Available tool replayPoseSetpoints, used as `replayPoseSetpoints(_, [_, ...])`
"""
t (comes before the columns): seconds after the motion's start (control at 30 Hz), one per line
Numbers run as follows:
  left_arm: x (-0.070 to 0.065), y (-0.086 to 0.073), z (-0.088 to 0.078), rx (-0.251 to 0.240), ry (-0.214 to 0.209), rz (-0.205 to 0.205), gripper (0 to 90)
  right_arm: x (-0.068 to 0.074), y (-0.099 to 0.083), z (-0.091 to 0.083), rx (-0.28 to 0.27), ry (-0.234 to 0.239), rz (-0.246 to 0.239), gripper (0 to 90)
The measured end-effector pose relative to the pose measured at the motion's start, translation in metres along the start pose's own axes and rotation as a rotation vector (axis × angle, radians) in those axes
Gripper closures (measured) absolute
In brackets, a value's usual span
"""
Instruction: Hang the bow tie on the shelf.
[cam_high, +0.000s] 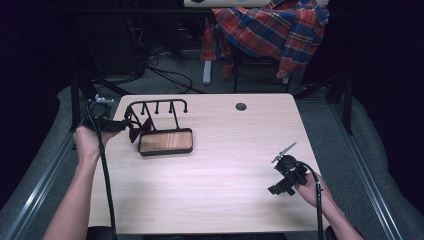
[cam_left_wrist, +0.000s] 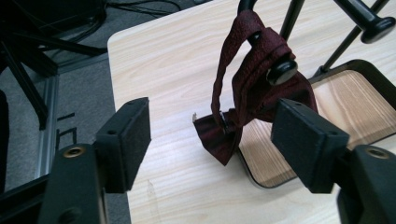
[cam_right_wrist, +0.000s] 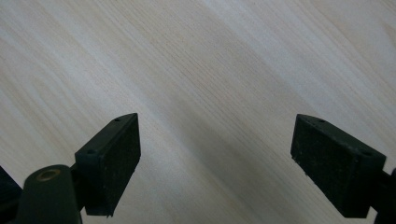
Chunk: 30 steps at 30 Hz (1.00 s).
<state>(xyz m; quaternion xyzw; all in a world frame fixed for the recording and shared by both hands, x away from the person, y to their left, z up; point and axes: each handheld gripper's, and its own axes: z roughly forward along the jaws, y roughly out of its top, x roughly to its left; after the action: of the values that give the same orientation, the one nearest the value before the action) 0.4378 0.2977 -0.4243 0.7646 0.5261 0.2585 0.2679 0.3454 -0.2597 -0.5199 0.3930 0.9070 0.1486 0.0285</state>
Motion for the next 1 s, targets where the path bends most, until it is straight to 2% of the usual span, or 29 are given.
replayPoseSetpoints(0.17, [0.000,-0.003,-0.007,-0.002,-0.012,-0.001,21.8,0.000,0.000,0.000,-0.007,-0.005,0.007,15.8])
replayPoseSetpoints(0.2, [0.000,-0.003,-0.010,-0.005,-0.015,-0.001,21.8,0.001,-0.001,0.001,-0.022,-0.002,0.016,15.8])
replayPoseSetpoints(0.33, [-0.001,-0.007,-0.019,-0.007,-0.031,-0.013,18.2,0.001,-0.001,-0.001,-0.022,0.001,0.005,15.8])
replayPoseSetpoints(0.43, [-0.003,-0.009,-0.024,0.008,-0.045,-0.016,15.5,0.000,-0.001,-0.001,-0.023,0.003,0.007,15.8])
replayPoseSetpoints(0.63, [-0.013,-0.017,-0.034,0.042,-0.066,-0.009,11.4,0.000,-0.001,-0.001,-0.021,0.005,0.010,15.8])
replayPoseSetpoints(0.83, [-0.021,-0.025,-0.042,0.042,-0.095,0.002,7.6,0.001,-0.001,-0.001,-0.023,0.002,0.008,15.8])
replayPoseSetpoints(1.0, [-0.033,-0.036,-0.049,0.063,-0.104,0.029,5.4,0.001,-0.001,-0.002,-0.022,0.004,0.008,15.8])
